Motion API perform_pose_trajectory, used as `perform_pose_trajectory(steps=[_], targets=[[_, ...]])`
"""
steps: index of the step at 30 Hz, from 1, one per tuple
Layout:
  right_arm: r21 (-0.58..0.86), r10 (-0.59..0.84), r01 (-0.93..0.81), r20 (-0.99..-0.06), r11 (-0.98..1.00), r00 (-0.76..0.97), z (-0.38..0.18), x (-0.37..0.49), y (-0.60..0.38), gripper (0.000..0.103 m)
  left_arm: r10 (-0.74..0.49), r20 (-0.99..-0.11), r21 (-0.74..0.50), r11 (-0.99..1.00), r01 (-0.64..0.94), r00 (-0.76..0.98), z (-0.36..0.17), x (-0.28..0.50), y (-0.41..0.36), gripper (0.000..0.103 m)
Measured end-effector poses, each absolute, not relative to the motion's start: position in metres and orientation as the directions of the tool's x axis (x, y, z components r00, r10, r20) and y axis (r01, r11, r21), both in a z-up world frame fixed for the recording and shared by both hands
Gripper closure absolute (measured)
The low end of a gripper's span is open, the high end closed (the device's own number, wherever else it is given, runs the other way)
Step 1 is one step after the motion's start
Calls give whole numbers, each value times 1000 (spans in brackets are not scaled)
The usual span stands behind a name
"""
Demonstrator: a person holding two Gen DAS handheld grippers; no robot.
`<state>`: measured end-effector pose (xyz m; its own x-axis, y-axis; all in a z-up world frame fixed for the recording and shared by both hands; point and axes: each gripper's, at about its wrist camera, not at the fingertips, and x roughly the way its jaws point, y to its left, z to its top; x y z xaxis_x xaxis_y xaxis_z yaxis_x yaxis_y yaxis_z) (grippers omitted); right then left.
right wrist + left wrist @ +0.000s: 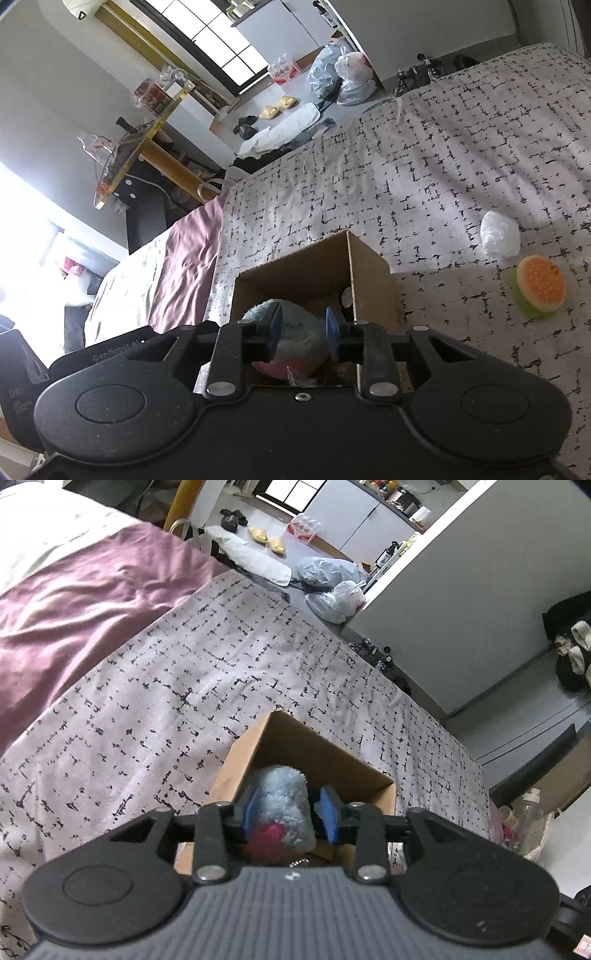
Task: Organize soft objects
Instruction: 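Open both grippers to drop the fluffy ball into the box, then move both grippers toward the burger plush and the white plush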
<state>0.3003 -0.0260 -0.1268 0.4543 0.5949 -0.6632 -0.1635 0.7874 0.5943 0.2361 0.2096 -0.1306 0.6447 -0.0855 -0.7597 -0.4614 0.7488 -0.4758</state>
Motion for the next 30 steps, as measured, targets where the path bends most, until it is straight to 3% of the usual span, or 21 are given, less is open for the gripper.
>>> perform_pose_trajectory(steps=[5,10,17,30], targets=[[591,590,-166,-656,790,471,-120,294,-40,58,-66,-763,-446,773,-451,643,-117,234,196,43],[571,590,-198,-663,796,461,-116,288,-54,51,-46,-770,-403,809,-429,636,-107,232,183,27],[554,579,-212,-655,805,486,-109,282,-82,37,-26,-773,-361,840,-406,634,-93,231,163,18],[540,558,-206,-641,816,528,-106,280,-128,23,12,-788,-267,894,-360,615,-84,234,121,8]])
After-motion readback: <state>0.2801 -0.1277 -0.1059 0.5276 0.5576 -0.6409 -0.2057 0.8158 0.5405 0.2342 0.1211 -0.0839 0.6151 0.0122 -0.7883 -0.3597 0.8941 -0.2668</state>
